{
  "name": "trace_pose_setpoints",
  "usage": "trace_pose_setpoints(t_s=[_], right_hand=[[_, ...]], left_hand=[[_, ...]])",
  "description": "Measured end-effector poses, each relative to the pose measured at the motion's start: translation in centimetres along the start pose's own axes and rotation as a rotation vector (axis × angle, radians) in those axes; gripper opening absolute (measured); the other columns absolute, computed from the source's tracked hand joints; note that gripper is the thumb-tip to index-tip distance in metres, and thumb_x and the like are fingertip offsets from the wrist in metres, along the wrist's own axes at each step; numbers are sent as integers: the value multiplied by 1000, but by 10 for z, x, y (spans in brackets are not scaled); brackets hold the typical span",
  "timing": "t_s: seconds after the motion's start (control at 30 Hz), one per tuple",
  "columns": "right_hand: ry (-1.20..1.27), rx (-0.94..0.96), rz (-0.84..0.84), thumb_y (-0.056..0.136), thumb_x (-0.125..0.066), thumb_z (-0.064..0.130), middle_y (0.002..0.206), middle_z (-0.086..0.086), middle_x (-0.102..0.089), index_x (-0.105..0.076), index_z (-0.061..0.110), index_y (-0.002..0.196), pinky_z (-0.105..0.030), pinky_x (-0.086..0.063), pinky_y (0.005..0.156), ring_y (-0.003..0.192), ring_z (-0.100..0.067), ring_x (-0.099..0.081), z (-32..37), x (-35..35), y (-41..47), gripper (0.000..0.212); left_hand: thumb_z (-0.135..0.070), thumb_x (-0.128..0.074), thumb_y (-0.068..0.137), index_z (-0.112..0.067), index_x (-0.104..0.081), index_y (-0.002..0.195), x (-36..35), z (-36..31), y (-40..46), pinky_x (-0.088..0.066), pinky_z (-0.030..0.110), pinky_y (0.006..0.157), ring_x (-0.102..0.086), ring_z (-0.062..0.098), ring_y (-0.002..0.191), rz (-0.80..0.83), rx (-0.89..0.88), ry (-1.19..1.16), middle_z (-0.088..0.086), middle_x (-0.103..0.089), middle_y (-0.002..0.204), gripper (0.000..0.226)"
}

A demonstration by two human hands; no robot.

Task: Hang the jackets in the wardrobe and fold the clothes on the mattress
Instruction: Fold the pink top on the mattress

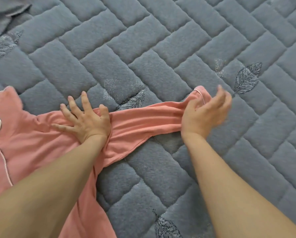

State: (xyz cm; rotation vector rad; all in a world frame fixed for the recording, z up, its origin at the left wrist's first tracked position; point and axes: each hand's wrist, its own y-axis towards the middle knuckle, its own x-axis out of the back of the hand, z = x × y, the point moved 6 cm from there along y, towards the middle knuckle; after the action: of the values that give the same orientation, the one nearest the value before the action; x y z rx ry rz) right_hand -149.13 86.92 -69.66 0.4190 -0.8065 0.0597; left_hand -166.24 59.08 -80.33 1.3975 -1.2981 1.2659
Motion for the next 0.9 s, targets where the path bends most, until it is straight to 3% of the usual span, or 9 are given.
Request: trace_pose_setpoints(t_s=[0.1,0.17,0.27,0.37,0.43,0.5,0.67,0.77,0.9], right_hand=[[-292,430,533,88,-54,25,152,-13,-35,-46,16,142,-47,-10,117,141,-31,-29,17,-48,-34,56],[-419,513,675,96,-43,38,153,-2,-36,-49,25,139,-49,-1,118,144,-23,-25,7,-64,-27,45],[-479,814,639,98,-42,47,109,-11,-65,-72,13,98,-48,-18,115,113,-30,-56,9,-66,-4,45],[-603,1052,676,100,-48,38,72,-19,-68,-72,2,73,-44,-44,91,74,-37,-65,13,-68,18,52],[-722,957,715,105,-38,37,78,-23,-70,-70,0,80,-44,-42,78,74,-39,-67,13,-74,42,55],[-716,857,620,106,-31,39,82,-24,-70,-68,0,85,-43,-39,78,77,-39,-67,21,-79,64,58],[-617,620,488,99,-44,35,118,-23,-55,-58,3,111,-49,-28,100,110,-36,-47,37,-88,51,37],[-363,749,566,87,-54,35,138,-18,-49,-56,9,128,-52,-20,112,130,-31,-36,52,-77,-40,49],[-330,711,810,90,-38,53,160,-10,-26,-37,22,151,-55,-6,120,149,-29,-20,32,-85,-123,68]], left_hand=[[-60,-30,85,-39,-27,152,-1,2,0,2,79,106,-10,31,151,-18,2,-9,5,-21,163,70],[-60,-31,85,-39,-27,152,-2,1,1,2,80,106,-11,32,151,-23,-1,-11,5,-22,163,70],[-60,-32,85,-39,-28,151,-3,1,1,1,80,106,-13,32,150,-27,-8,-11,5,-23,162,70],[-60,-33,85,-39,-28,152,-2,2,1,-1,80,106,-12,32,150,-16,-3,-11,5,-23,163,70],[-60,-33,85,-39,-28,152,-1,2,0,-2,80,106,-11,32,150,-9,-2,-12,5,-22,163,70],[-60,-33,85,-39,-27,152,-1,2,0,-1,80,106,-11,32,150,-4,-1,-15,5,-22,163,71],[-61,-32,85,-39,-26,153,-1,1,-1,0,79,107,-11,32,151,8,-3,-17,5,-21,163,72],[-61,-30,85,-38,-25,153,2,0,-2,-1,78,108,-10,33,151,29,-6,-18,5,-20,164,72],[-61,-26,87,-39,-24,154,1,0,-2,1,77,109,-8,32,151,37,-12,-13,4,-18,164,70]])
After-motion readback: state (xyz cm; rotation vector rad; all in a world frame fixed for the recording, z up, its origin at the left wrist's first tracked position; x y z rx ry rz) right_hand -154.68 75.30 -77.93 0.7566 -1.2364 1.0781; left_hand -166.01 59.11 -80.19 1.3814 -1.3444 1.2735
